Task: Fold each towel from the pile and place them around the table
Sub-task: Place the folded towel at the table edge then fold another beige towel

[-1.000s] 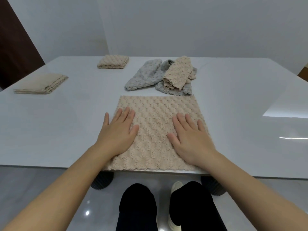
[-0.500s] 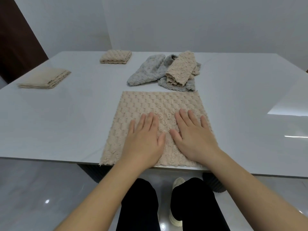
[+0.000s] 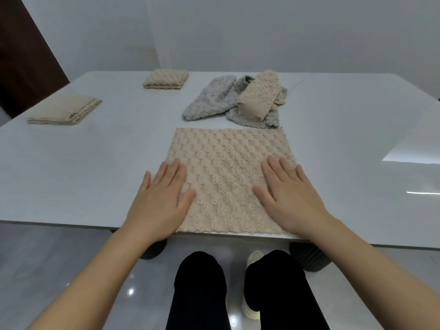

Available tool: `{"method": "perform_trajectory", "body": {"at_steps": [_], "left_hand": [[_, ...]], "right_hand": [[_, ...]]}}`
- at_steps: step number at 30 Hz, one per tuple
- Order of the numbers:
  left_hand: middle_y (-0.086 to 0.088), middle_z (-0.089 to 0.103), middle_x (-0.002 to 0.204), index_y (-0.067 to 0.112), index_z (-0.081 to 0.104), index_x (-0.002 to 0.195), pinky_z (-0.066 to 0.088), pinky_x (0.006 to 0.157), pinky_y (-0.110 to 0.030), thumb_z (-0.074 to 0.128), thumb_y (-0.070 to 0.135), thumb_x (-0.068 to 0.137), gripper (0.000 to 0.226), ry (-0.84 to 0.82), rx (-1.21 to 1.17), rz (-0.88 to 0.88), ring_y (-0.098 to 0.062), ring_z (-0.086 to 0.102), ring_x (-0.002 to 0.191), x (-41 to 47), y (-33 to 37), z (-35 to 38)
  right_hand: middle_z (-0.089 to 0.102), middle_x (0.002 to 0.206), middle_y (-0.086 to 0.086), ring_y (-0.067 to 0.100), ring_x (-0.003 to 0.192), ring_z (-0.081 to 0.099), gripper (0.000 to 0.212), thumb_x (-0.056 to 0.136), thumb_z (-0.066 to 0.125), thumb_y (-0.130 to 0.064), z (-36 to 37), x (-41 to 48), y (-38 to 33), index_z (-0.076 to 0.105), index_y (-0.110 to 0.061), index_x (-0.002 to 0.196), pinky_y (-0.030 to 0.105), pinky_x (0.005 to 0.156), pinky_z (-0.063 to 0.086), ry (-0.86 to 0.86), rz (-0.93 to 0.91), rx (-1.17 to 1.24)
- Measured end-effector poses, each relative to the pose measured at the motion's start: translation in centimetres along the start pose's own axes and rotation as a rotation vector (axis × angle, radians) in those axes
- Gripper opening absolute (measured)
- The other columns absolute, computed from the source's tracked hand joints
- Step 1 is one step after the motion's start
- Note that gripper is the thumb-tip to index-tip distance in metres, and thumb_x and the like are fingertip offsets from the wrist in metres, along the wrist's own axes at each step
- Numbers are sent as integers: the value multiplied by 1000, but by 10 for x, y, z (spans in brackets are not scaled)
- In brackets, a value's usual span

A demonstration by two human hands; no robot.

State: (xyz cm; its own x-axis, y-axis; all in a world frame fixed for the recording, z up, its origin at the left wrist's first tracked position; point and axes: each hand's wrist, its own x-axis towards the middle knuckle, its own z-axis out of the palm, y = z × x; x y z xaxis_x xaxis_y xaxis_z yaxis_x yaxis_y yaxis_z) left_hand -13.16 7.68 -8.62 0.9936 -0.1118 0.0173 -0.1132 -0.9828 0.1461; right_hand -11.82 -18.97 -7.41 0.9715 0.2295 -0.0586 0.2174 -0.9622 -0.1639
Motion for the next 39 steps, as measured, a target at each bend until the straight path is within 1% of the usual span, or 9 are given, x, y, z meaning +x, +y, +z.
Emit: {"method": "perform_trajectory", "body": {"at_steps": [7, 11, 15, 17, 19, 22, 25, 30, 39], "left_hand": [[9, -14, 161, 22, -7, 155, -14, 118, -34, -9, 62, 83, 82, 28, -2, 41, -3, -19, 145, -10, -13, -2], [7, -9, 162, 18, 0, 156, -12, 119, -30, -4, 59, 86, 81, 107, -36, 108, -2, -16, 145, -14, -5, -14], [3, -5, 162, 15, 3, 156, -10, 119, -29, 2, 49, 89, 75, 169, -78, 135, -6, -11, 148, -12, 28, -21], [0, -6, 163, 13, 2, 156, -8, 120, -31, 0, 44, 88, 74, 145, -64, 121, -9, -10, 148, -11, 45, -11], [-1, -8, 163, 13, -1, 155, -7, 120, -33, -9, 46, 82, 81, 95, -40, 84, -10, -11, 149, -11, 52, 2], [1, -9, 163, 16, -3, 155, -8, 120, -33, -13, 50, 80, 83, 55, -16, 52, -10, -11, 148, -9, 45, 10], [4, -9, 163, 17, -3, 155, -9, 119, -32, -12, 57, 81, 84, 60, -1, 79, -9, -11, 148, -14, 34, 9], [4, -11, 162, 18, -7, 155, -11, 119, -31, -11, 60, 84, 82, 59, 39, 67, -8, -14, 147, -22, 20, 6], [5, -7, 162, 18, -1, 155, -8, 119, -29, -7, 61, 86, 82, 81, -21, 79, -4, -11, 147, -33, 0, 8]], "right_hand": [[-16, 162, -4, 12, 147, -19, 70, 99, 11, -56, -4, -15, 16, -8, -20, 156, 40, 120, -13, -18, 12, -6], [-16, 162, 1, 16, 148, -20, 69, 100, 10, -52, -15, -15, 7, -8, -16, 156, 41, 120, -14, 15, -39, -61], [-16, 162, 4, 20, 148, -19, 73, 93, -5, -51, -22, -20, -33, -8, -12, 155, 43, 120, -11, 89, -118, -53], [-14, 162, 6, 21, 149, -16, 65, 101, 5, -44, -12, -20, -59, -7, -11, 155, 45, 121, -9, 82, -130, -3], [-11, 163, 7, 22, 149, -14, 61, 103, 10, -40, 5, -16, -77, -4, -10, 155, 45, 120, -9, 66, -118, 39], [-10, 163, 5, 22, 150, -14, 63, 101, 3, -44, 21, -13, -77, -3, -12, 155, 45, 120, -10, 49, -104, 15], [-14, 163, 0, 20, 149, -17, 65, 102, 10, -50, 18, -16, -61, -5, -16, 156, 44, 120, -10, 17, -107, -9], [-19, 161, -3, 17, 147, -21, 69, 99, 8, -57, 9, -25, -35, -11, -20, 155, 40, 120, -13, -11, -72, -17], [-19, 161, -3, 16, 147, -22, 76, 94, 3, -64, 6, -36, -17, -11, -20, 155, 36, 119, -15, 0, -49, -40]]}}
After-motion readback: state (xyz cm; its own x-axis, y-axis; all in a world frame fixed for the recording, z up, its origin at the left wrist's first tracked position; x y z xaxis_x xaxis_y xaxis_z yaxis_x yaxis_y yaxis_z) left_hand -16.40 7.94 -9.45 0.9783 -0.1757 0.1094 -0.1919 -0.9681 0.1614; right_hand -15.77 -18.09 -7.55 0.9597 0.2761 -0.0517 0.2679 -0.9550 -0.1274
